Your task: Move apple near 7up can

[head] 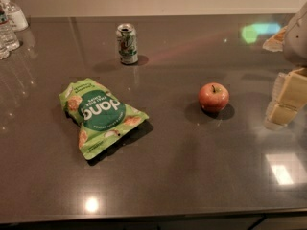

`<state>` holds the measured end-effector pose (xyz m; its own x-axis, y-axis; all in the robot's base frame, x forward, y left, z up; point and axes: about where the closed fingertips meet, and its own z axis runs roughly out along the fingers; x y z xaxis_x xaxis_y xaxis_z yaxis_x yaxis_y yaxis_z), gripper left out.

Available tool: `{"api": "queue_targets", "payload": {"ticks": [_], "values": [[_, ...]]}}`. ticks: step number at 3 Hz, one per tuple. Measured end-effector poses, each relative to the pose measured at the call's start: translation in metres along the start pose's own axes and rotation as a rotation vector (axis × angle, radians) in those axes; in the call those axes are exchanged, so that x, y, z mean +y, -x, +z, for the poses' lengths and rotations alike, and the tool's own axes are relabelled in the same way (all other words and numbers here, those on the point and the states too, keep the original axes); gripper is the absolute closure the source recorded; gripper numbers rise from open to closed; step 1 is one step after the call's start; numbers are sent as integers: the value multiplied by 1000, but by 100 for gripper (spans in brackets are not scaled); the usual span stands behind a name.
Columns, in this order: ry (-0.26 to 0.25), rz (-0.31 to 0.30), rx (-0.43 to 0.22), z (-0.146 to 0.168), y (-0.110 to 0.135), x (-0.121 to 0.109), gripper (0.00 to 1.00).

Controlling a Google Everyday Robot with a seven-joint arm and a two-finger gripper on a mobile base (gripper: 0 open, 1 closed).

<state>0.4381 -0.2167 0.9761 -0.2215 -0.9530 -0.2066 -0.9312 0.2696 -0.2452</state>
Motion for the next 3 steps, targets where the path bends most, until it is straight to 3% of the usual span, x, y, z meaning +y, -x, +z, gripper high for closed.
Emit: {"api": "queue_targets", "payload": {"ticks": [1,3], "values": [[-2,-1,-1,0,1,0,0],[27,37,-112,35,9,-19,0]]}}
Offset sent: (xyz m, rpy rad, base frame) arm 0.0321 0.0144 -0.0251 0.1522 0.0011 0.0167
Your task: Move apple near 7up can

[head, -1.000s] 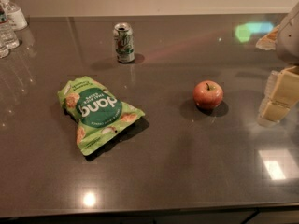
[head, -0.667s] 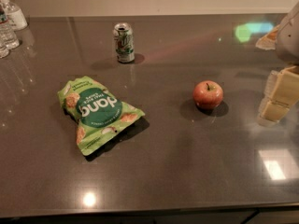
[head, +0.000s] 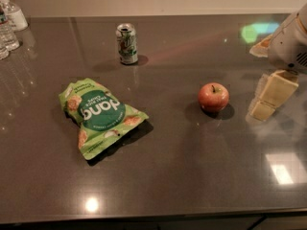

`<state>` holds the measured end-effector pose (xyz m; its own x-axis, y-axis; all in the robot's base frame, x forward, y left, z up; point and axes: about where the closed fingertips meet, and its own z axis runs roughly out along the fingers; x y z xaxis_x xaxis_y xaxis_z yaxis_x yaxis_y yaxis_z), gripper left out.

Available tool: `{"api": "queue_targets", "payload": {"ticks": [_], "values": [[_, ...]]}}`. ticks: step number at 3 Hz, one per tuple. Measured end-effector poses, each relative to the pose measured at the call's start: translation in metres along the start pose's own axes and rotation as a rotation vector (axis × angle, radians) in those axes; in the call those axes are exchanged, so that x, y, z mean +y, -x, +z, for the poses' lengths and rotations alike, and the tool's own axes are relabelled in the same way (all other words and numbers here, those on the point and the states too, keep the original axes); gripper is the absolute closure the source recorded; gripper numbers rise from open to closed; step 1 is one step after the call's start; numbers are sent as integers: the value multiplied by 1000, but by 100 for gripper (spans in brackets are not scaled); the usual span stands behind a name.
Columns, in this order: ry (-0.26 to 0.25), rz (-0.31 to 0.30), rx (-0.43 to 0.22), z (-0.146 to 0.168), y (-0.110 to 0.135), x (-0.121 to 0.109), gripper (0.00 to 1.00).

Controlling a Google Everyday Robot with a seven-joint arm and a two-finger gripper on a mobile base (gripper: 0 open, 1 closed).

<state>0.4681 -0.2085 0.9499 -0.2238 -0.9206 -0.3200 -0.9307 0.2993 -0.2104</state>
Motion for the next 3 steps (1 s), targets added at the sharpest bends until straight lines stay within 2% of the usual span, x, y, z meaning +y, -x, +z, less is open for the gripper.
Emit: {"api": "queue_targets", "payload": {"ticks": [2,3], "values": [[49,35,-76,56,-4,-18,0],[74,41,-113,77,1,-26,0]]}}
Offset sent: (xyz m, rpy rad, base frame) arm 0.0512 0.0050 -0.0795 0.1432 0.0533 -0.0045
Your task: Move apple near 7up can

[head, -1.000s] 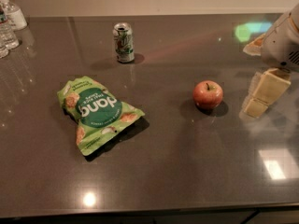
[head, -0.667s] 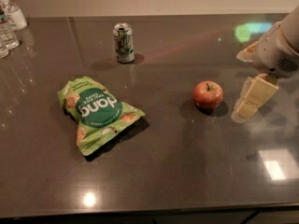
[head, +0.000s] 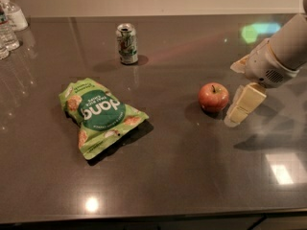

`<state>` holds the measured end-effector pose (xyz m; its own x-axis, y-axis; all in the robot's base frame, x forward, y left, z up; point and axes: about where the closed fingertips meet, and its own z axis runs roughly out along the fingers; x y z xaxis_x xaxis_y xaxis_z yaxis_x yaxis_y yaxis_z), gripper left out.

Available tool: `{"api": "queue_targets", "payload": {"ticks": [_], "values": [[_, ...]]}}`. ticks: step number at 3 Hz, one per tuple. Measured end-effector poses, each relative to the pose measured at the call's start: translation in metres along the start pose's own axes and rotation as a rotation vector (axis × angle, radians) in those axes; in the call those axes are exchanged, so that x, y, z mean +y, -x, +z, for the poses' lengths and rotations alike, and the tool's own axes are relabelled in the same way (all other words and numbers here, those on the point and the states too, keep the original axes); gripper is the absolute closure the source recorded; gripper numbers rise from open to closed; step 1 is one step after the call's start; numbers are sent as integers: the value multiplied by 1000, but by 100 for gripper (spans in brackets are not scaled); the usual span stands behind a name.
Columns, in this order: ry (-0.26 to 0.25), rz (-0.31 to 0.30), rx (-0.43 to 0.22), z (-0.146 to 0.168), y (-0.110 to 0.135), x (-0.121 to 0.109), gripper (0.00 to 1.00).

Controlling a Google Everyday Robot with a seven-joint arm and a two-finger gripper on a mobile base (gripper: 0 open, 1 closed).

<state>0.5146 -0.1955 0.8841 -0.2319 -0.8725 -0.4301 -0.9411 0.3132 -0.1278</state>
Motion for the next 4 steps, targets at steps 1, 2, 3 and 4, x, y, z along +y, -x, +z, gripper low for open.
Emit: {"api": "queue_targets", "payload": {"ticks": [1,2,3,4], "values": [[39,-5,-43,25,14,-5,1],[65,-18,-62,40,26,-5,1],[84,-26,-64,50,28,-4,19],[87,-37,-63,51,28,-6,43]]}}
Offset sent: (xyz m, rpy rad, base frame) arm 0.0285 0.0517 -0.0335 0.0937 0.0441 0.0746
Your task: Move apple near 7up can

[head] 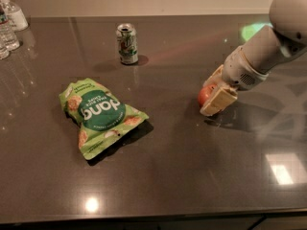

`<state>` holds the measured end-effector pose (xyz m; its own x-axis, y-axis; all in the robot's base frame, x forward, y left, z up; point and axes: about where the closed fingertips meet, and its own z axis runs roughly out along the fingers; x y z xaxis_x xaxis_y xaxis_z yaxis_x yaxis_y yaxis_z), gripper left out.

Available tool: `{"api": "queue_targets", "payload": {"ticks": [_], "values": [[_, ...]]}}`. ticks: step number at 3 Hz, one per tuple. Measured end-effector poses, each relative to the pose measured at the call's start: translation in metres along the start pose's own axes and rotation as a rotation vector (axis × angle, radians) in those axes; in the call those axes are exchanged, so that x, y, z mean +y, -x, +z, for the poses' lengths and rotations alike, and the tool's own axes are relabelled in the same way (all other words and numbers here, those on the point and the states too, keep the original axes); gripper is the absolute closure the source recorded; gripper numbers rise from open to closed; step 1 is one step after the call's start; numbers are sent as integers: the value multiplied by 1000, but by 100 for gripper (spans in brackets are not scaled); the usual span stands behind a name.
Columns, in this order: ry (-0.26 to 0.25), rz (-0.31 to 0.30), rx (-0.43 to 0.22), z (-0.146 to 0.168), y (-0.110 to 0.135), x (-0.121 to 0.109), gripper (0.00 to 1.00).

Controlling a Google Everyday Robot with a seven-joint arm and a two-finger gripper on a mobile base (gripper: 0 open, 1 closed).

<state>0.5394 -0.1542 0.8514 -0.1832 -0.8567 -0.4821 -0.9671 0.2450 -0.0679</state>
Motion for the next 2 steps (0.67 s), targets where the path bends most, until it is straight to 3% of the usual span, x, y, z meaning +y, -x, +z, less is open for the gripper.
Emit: {"api": "queue_targets", "payload": {"ticks": [2], "values": [[0,-22,0,-9,17,-21,89]]}}
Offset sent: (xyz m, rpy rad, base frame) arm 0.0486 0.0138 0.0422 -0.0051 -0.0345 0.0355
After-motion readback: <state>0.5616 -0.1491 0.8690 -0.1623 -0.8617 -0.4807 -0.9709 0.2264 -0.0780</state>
